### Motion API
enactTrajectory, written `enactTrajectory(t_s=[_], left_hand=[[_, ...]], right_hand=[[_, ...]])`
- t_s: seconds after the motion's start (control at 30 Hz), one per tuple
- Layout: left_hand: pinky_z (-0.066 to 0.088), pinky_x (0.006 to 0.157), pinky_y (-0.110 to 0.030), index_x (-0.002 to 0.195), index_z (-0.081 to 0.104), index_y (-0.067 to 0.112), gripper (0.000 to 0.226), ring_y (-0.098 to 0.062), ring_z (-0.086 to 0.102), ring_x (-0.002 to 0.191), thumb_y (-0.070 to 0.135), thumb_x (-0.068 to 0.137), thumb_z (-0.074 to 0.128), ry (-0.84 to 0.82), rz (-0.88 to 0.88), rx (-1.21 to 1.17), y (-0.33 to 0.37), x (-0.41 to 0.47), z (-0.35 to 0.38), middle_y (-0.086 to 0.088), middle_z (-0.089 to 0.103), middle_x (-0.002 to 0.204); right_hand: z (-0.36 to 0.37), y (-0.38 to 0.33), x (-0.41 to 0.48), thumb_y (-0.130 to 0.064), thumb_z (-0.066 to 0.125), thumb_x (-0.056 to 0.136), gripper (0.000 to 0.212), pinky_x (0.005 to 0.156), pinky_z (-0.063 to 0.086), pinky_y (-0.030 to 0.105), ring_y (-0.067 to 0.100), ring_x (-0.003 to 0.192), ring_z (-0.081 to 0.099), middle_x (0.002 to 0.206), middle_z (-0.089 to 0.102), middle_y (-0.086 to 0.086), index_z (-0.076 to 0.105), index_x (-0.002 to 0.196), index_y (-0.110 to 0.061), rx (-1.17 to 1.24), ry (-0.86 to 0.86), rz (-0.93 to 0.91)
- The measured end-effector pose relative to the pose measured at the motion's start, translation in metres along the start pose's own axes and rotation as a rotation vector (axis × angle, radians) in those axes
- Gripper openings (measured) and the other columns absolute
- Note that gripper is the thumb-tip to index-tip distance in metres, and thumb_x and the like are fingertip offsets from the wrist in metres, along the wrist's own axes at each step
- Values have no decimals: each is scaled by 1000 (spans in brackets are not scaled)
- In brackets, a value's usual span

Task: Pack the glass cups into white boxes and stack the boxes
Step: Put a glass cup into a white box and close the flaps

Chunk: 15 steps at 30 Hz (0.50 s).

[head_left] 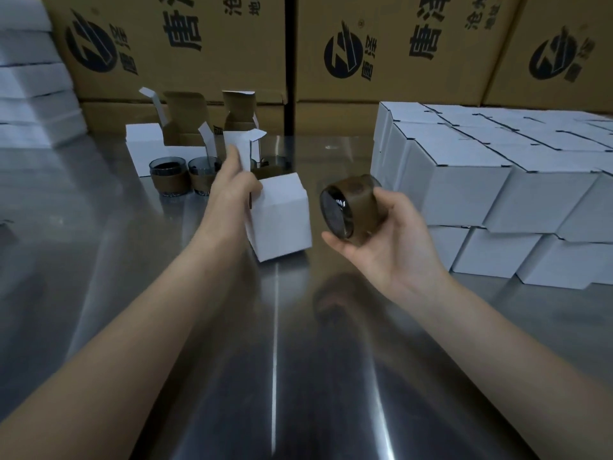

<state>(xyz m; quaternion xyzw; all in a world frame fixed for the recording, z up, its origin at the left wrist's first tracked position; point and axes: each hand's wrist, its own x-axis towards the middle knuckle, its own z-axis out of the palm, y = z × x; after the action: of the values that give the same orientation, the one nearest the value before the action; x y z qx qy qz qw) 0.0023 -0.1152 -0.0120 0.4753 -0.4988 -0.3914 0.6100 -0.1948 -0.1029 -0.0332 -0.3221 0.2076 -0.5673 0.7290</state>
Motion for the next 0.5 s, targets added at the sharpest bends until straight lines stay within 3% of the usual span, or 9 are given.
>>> enactTrajectory(t_s=[0.1, 0.2, 0.33, 0.43, 0.5], left_hand=[[55, 85, -31, 152, 34, 19, 85, -22, 61, 111, 21, 68, 42, -123, -14, -78, 3, -15, -1, -10, 54, 139], [56, 78, -28, 146, 45, 15, 73, -13, 66, 97, 22, 73, 39, -212, 34, -92, 3, -27, 0, -1, 65, 120], [56, 78, -28, 136, 55, 23, 64, -13, 67, 98, 22, 74, 38, -253, 14, -153, -2, -35, 4, -7, 62, 131], [53, 83, -32, 117, 63, 33, 50, -11, 68, 93, 21, 76, 37, -265, 21, -170, -5, -38, 3, 4, 73, 104], [51, 88, -37, 113, 64, 33, 48, -11, 68, 93, 20, 77, 36, -262, 23, -182, -6, -38, 3, 5, 74, 98]], right_hand=[[4, -1, -3, -29, 65, 86, 13, 71, 56, 41, 24, 92, 70, 102, 72, 9, 69, 94, -20, -50, -23, -8], [8, -5, -4, -29, 67, 84, 20, 72, 56, 38, 24, 96, 66, 108, 66, 9, 65, 102, -20, -107, -32, -49], [11, -12, -7, -24, 63, 83, 32, 76, 56, 37, 21, 99, 65, 108, 66, 7, 60, 114, -17, -181, -95, -105], [12, -14, -10, -21, 63, 82, 47, 81, 56, 43, 27, 108, 63, 119, 61, 14, 54, 127, -8, -252, -110, -124], [14, -13, -13, -21, 65, 82, 58, 88, 55, 48, 28, 111, 61, 123, 58, 17, 48, 133, -2, -341, -112, -160]])
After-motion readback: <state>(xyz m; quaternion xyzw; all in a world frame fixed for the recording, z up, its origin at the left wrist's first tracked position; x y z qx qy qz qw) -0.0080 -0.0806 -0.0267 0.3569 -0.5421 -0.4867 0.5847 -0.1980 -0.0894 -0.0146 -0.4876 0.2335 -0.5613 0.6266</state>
